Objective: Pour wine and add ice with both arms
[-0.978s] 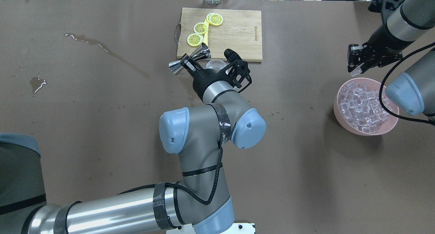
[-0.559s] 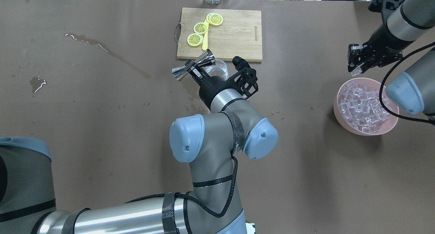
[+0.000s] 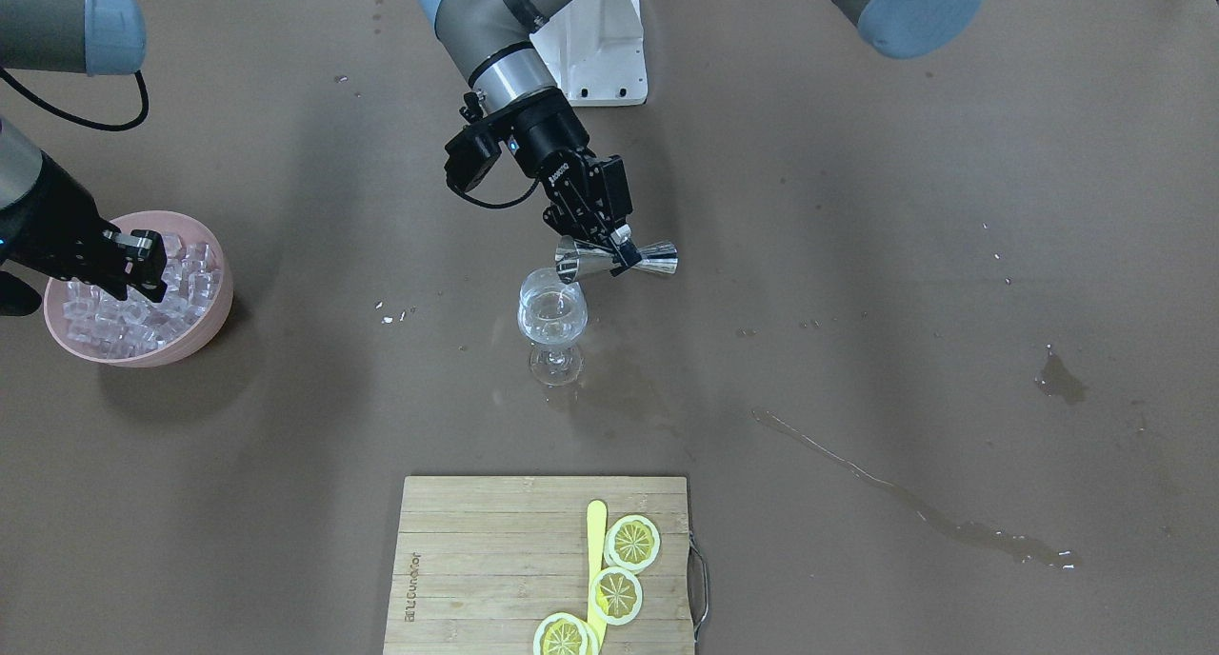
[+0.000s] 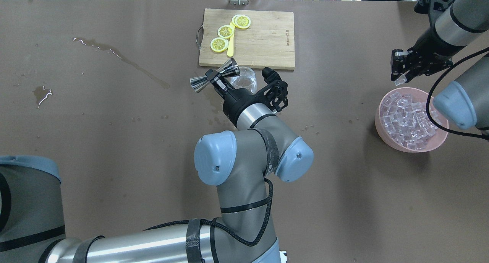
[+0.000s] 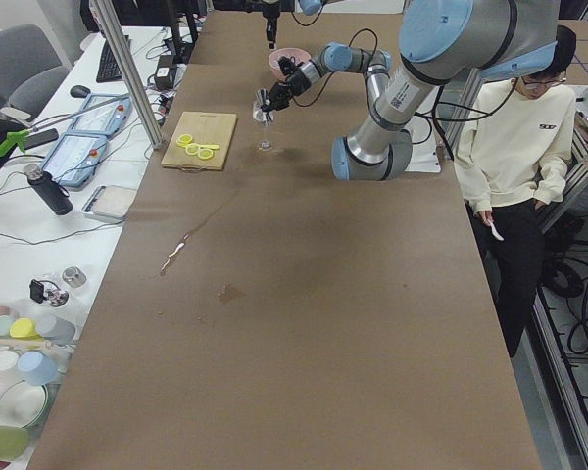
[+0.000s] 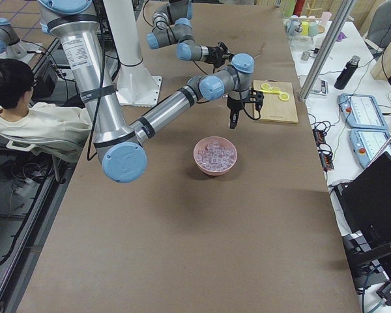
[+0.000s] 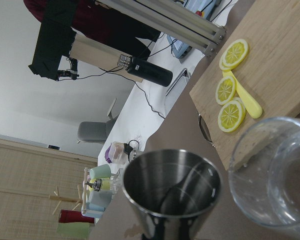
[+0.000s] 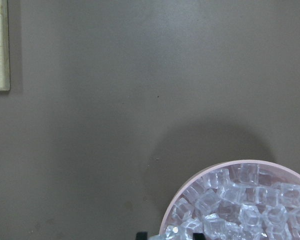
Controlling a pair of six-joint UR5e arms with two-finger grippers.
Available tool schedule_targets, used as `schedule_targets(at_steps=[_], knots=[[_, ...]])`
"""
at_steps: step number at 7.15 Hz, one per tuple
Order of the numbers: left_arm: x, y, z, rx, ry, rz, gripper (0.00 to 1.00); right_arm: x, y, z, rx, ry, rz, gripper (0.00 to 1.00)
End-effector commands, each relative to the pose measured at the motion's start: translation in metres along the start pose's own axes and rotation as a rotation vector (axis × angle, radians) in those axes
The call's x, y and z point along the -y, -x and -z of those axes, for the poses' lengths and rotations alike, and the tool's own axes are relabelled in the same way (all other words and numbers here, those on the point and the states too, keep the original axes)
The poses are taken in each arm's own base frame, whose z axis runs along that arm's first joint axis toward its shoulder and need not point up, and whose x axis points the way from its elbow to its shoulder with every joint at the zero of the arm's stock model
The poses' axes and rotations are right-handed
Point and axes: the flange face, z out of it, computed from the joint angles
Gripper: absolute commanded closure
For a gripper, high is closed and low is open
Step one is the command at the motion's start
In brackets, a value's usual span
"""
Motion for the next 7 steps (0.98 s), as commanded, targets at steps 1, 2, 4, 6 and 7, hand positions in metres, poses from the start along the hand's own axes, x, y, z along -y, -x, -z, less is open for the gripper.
schedule_targets(at_steps=[1, 2, 4, 6, 7], knots=[[0.0164, -0.0086, 0.0057, 0.027, 0.017, -0.037, 1.0, 0.0, 0.0, 0.0007, 0.002, -0.001, 0.001, 0.73], [0.0171, -0.0085, 0.0059, 0.029, 0.016, -0.038, 1.0, 0.0, 0.0, 0.0007, 0.002, -0.001, 0.001, 0.73], [0.0149, -0.0092, 0.0025, 0.057, 0.015, -0.063, 1.0, 0.0, 0.0, 0.0007, 0.002, -0.001, -0.001, 0.73], [0.0127, -0.0079, 0.0017, 0.074, 0.027, -0.089, 1.0, -0.0001, 0.0011, 0.0018, 0.004, -0.003, 0.001, 0.73], [0.0122, -0.0086, 0.0001, 0.086, 0.021, -0.097, 1.0, -0.0001, 0.0011, 0.0018, 0.004, -0.003, 0.001, 0.73]])
